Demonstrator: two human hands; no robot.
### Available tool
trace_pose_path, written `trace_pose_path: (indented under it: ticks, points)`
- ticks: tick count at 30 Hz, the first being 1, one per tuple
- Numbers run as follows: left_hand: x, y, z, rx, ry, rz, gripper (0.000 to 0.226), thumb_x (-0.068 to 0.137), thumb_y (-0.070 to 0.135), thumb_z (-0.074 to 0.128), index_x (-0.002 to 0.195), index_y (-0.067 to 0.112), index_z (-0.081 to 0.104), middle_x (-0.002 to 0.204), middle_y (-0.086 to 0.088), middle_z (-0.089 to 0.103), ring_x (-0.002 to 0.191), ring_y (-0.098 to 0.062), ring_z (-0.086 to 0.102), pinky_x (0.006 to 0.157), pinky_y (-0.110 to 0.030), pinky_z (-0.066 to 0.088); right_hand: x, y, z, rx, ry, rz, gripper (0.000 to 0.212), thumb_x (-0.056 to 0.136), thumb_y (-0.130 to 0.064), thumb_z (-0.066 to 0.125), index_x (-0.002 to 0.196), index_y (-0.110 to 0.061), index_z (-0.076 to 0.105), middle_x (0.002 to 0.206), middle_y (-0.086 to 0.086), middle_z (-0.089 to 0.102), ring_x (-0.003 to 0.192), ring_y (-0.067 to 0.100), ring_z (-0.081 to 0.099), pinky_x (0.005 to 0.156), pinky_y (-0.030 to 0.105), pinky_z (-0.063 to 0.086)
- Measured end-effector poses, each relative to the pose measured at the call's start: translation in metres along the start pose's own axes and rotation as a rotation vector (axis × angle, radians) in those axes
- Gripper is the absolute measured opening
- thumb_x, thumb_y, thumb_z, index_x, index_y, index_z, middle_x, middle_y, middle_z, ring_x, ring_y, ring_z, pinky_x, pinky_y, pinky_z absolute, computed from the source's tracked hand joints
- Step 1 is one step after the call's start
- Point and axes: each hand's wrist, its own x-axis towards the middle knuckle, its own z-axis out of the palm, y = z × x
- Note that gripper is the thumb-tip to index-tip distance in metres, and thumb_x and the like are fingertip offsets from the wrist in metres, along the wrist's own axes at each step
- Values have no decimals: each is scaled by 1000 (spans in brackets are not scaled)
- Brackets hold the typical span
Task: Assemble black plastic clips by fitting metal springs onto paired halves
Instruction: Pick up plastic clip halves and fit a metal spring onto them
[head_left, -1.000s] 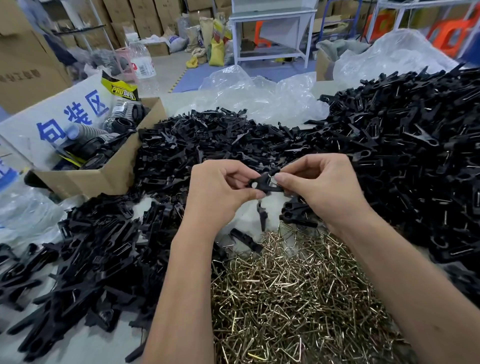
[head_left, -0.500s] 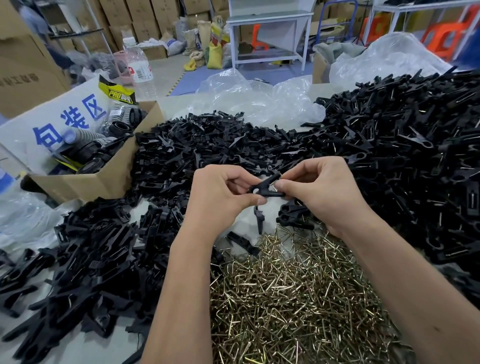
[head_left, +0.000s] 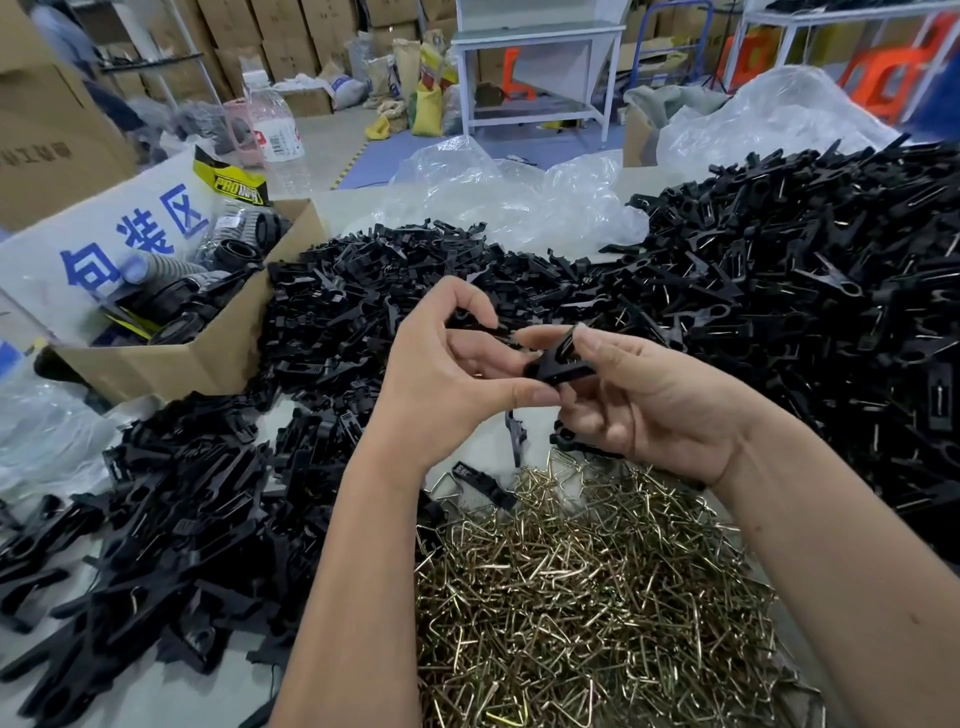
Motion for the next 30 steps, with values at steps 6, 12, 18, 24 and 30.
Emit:
trace_pose_path:
  ticks: [6, 12, 18, 24, 30]
  points:
    - [2, 1, 1, -64, 8, 8, 66, 52, 27, 101, 88, 20, 46, 76, -11, 78, 85, -45, 75, 74, -56, 61, -5, -7, -4, 84, -173, 30, 42, 89, -34, 77, 126, -16, 74, 80, 13, 74, 54, 8, 69, 43, 13, 53]
    - [-1, 6, -1, -89, 11, 23, 61, 57, 18, 97, 88, 15, 45, 80, -11, 79, 63, -25, 73, 56, -29, 55, 1, -6, 7, 478, -228, 89, 25, 89, -11, 70, 109, 1, 77, 67, 13, 64, 46, 9, 65, 40, 15, 52]
    - [-3, 7, -2, -81, 10, 7, 66, 51, 27, 100, 90, 15, 48, 77, -9, 79, 70, -63, 62, 62, -69, 51, 1, -5, 8, 566, -202, 124, 23, 93, -6, 59, 108, 4, 72, 63, 12, 57, 40, 9, 60, 34, 16, 47]
    - [-1, 5, -2, -33, -8, 25, 67, 50, 34, 102, 92, 19, 51, 77, -7, 79, 67, -48, 70, 62, -57, 59, 2, -4, 7, 489, -144, 105, 19, 88, -10, 61, 99, -2, 75, 56, 6, 55, 32, 4, 53, 31, 10, 41]
    - [-4, 7, -26, 399, -259, -218, 44, 56, 28, 101, 88, 32, 71, 92, 4, 75, 83, -24, 71, 70, -41, 59, 4, -7, -1, -84, 291, -218, 22, 91, -19, 71, 111, -16, 80, 63, 5, 64, 44, 8, 56, 38, 14, 45]
